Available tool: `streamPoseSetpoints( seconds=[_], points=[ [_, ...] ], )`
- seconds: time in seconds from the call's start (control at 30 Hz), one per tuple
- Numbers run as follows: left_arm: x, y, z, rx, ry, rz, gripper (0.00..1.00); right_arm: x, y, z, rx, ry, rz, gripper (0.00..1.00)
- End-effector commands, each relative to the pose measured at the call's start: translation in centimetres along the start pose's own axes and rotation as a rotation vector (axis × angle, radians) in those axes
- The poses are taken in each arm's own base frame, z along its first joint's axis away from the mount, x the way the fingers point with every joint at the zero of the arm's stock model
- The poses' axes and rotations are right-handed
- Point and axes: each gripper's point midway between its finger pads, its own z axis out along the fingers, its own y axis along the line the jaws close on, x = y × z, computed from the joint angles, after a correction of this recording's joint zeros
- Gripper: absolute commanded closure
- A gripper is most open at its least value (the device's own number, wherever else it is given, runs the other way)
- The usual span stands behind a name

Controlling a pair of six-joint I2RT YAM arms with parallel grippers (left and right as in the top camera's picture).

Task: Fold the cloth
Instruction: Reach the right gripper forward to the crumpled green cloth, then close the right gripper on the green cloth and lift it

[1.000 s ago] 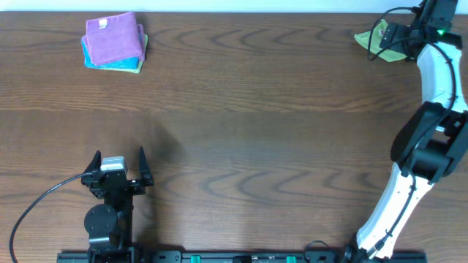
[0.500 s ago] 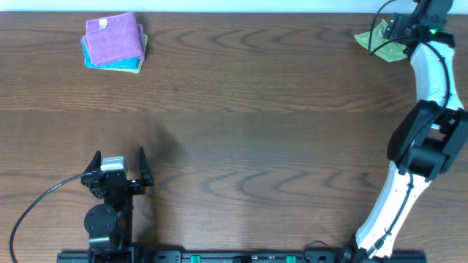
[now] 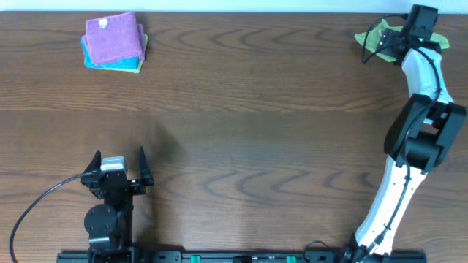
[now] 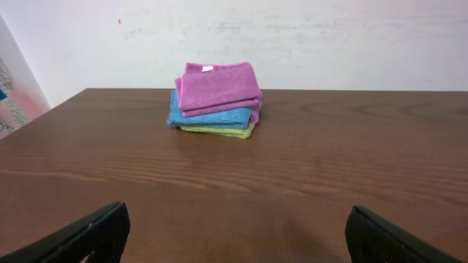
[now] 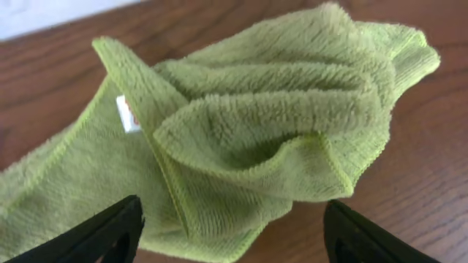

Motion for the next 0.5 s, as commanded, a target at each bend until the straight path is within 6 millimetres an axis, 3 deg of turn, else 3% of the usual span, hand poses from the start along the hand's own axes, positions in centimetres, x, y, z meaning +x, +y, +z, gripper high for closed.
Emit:
streamPoseSetpoints(
  seconds=[0.0,0.17,0.47],
  points=[
    [2.0,0.2,0.3,-0.013,0.048,0.019,0.05,-1.0,-0.5,0.1,0.008,-0.033,0.030,0.22],
    [2.0,0.2,0.3,-0.013,0.048,0.019,0.05,-1.2,-0.6,0.6,0.007,-0.050,0.033,0.23],
    [2.0,0.2,0.3,-0.013,0.048,0.019,0.05,0.5,-0.5,3.1,0.008,-0.043,0.039,0.26]
  ],
)
